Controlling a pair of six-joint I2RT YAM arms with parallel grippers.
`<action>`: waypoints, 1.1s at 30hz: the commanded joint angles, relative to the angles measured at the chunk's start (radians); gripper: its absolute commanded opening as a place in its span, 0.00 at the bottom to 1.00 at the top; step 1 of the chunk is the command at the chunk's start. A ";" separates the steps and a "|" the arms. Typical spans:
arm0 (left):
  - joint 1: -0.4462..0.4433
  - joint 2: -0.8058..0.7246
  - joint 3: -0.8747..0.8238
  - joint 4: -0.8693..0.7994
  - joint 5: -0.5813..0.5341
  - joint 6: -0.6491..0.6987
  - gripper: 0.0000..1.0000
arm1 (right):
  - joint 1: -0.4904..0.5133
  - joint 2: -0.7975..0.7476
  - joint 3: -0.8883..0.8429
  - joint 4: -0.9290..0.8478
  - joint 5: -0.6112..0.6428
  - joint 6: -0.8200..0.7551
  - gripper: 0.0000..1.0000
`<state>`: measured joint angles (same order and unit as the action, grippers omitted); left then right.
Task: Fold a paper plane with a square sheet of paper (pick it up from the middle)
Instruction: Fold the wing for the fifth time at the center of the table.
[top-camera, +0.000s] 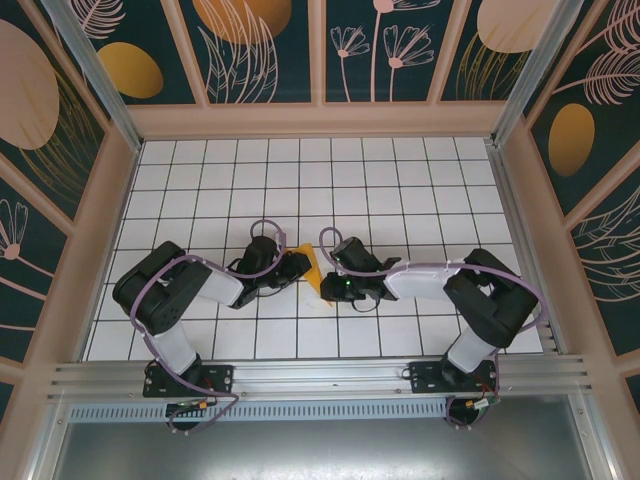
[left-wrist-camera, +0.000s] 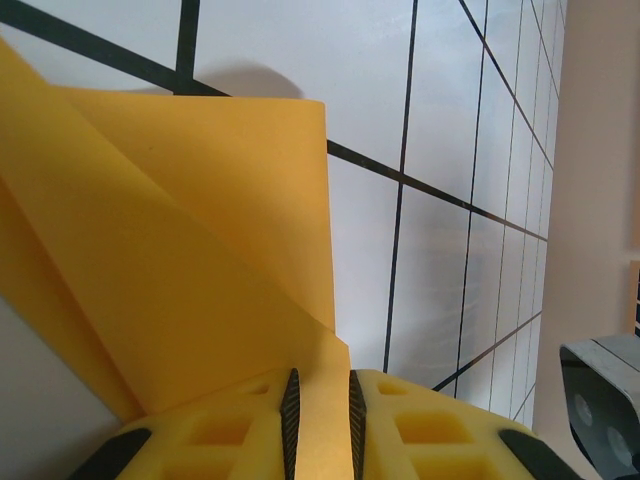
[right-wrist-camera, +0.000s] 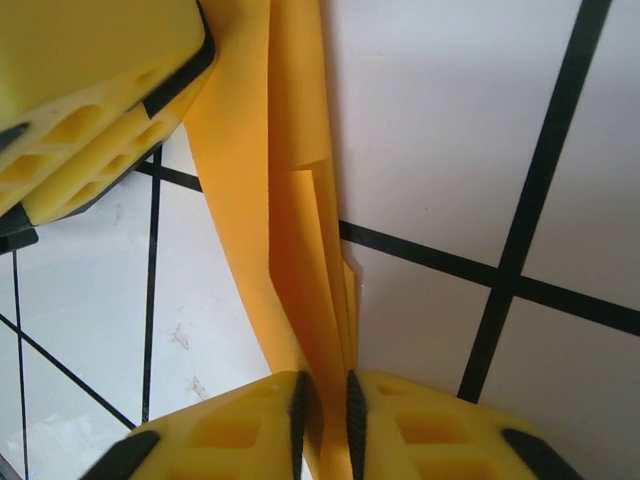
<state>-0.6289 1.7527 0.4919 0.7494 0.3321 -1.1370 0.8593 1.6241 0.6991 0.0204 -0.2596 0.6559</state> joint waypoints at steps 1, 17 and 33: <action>-0.003 0.008 0.002 -0.082 -0.036 0.025 0.25 | 0.009 0.058 0.005 -0.009 -0.016 0.001 0.20; -0.003 0.016 0.005 -0.100 -0.038 0.027 0.24 | 0.033 0.007 -0.012 -0.044 0.043 0.037 0.20; -0.003 0.024 0.014 -0.122 -0.039 0.033 0.23 | -0.009 -0.009 0.034 0.141 -0.191 0.058 0.08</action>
<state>-0.6289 1.7519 0.5022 0.7238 0.3302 -1.1324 0.8459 1.5780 0.7143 0.1215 -0.3954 0.6994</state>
